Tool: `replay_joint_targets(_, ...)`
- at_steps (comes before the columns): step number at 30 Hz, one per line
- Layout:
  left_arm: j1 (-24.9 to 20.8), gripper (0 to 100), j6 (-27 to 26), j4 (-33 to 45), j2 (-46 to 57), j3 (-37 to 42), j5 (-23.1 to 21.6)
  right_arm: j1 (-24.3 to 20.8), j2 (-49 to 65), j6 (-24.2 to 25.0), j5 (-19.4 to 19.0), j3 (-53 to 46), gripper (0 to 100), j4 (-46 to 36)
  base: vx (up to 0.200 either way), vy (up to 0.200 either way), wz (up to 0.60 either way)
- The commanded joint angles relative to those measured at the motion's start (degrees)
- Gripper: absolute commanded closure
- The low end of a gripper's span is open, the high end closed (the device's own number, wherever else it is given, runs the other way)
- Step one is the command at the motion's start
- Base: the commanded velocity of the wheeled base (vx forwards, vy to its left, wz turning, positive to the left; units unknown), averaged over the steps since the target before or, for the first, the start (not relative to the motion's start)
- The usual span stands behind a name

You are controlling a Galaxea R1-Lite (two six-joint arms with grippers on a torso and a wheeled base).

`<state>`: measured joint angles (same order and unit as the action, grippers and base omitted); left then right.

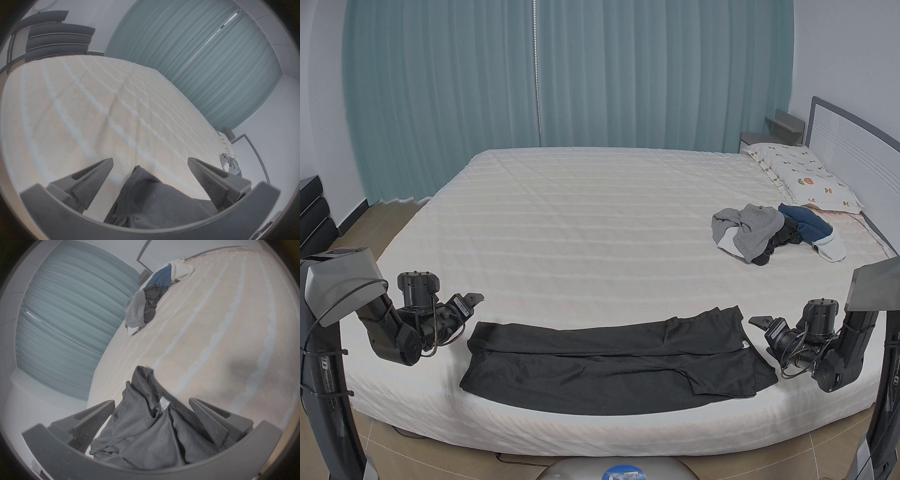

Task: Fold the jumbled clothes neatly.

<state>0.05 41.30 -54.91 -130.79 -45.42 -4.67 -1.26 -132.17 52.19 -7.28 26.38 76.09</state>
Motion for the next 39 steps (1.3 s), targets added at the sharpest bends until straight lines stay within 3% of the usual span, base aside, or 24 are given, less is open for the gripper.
replay_joint_targets(1,-0.8,0,0.4,0.0,-6.3,-5.0,-0.4,0.6,-2.0,1.8,-3.2,0.1,0,0.3,0.000,0.000,0.00)
replay_joint_targets(5,-1.2,0,0.4,-0.1,-7.1,-5.6,-0.5,0.4,-2.2,4.2,-4.5,0.3,0,0.3,0.000,0.000,0.00)
replay_joint_targets(15,-1.6,0,0.4,-0.2,-8.2,-6.4,-2.0,0.3,-2.8,4.6,-5.3,-1.4,0,3.0,0.000,0.000,0.00)
replay_joint_targets(16,-1.6,100,0.4,-0.3,-8.5,-6.3,-1.9,0.2,-3.0,4.5,-5.2,-1.6,0,3.3,0.000,0.000,0.00)
replay_joint_targets(23,-1.6,100,-0.1,-0.7,-9.0,-6.0,-1.1,0.2,-3.2,4.3,-5.2,-1.7,0,3.4,0.000,0.000,0.00)
replay_joint_targets(29,-0.4,100,0.4,-0.8,-9.0,-6.1,2.6,0.2,-3.2,4.2,-5.2,-1.7,0,3.4,0.000,0.000,0.00)
replay_joint_targets(35,0.0,100,5.3,-1.2,-8.8,-6.3,4.2,0.2,-3.2,4.1,-5.2,-1.8,0,3.4,0.000,0.000,0.00)
replay_joint_targets(39,0.4,100,5.4,-1.8,-9.0,-6.5,4.1,0.2,-3.2,4.1,-5.2,-1.9,0,3.4,0.000,0.000,0.00)
